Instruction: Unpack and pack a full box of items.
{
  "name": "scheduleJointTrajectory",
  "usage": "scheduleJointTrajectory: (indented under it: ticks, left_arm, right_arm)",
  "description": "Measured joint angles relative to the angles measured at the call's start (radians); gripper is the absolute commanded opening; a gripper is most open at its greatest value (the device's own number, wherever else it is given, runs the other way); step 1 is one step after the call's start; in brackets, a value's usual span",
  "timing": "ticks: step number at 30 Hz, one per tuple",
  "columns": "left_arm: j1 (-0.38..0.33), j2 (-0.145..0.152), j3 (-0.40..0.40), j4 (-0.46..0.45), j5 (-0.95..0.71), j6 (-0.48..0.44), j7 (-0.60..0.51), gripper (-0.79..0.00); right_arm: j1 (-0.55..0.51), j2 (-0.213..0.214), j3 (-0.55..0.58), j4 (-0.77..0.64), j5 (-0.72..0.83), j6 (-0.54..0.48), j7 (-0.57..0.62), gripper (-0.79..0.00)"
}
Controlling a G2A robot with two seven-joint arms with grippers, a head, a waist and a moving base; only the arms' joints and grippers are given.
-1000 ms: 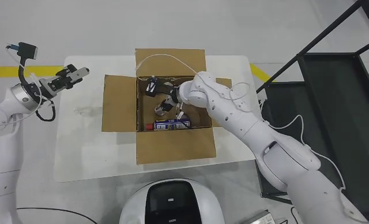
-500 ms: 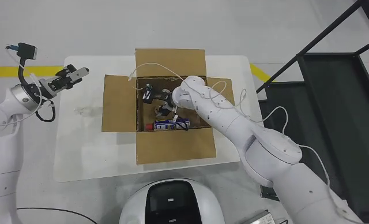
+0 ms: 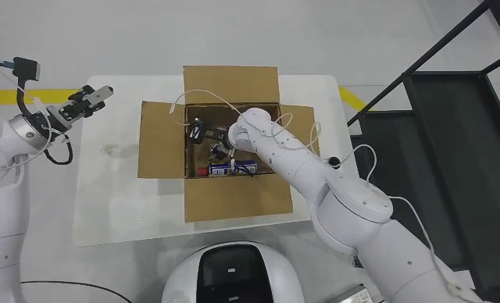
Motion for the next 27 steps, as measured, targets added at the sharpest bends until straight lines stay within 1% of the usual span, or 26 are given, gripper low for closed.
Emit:
scheduleJointTrajectory:
  ticks: [1,2,3,5,7,17,18,20,22,27]
  left_arm:
    - [0.0,0.0,0.0,0.0,0.0,0.0,0.0,0.0]
    - [0.0,0.0,0.0,0.0,0.0,0.0,0.0,0.0]
    - [0.0,0.0,0.0,0.0,0.0,0.0,0.0,0.0]
    - [0.0,0.0,0.0,0.0,0.0,0.0,0.0,0.0]
    - [0.0,0.0,0.0,0.0,0.0,0.0,0.0,0.0]
    - [0.0,0.0,0.0,0.0,0.0,0.0,0.0,0.0]
    - [0.0,0.0,0.0,0.0,0.0,0.0,0.0,0.0]
    - [0.0,0.0,0.0,0.0,0.0,0.0,0.0,0.0]
    - [0.0,0.0,0.0,0.0,0.0,0.0,0.0,0.0]
    - [0.0,0.0,0.0,0.0,0.0,0.0,0.0,0.0]
  right_arm:
    - [0.001,-0.005,-0.001,0.008,0.0,-0.001,-0.001,-0.151]
    - [0.002,-0.01,-0.001,0.016,0.0,-0.001,-0.001,-0.182]
    - [0.002,-0.016,-0.001,0.028,0.002,-0.001,-0.001,-0.194]
    - [0.004,-0.025,0.0,0.045,0.004,0.001,-0.001,-0.259]
    - [0.005,-0.034,0.002,0.063,0.007,0.001,-0.008,-0.296]
    - [0.011,-0.063,0.01,0.13,0.009,0.009,-0.022,-0.339]
    - [0.011,-0.065,0.011,0.136,0.007,0.01,-0.021,-0.363]
    - [0.011,-0.069,0.012,0.144,0.005,0.012,-0.023,-0.437]
    - [0.011,-0.072,0.014,0.152,0.005,0.012,-0.026,-0.551]
    - [0.01,-0.079,0.019,0.167,0.005,0.009,-0.03,-0.76]
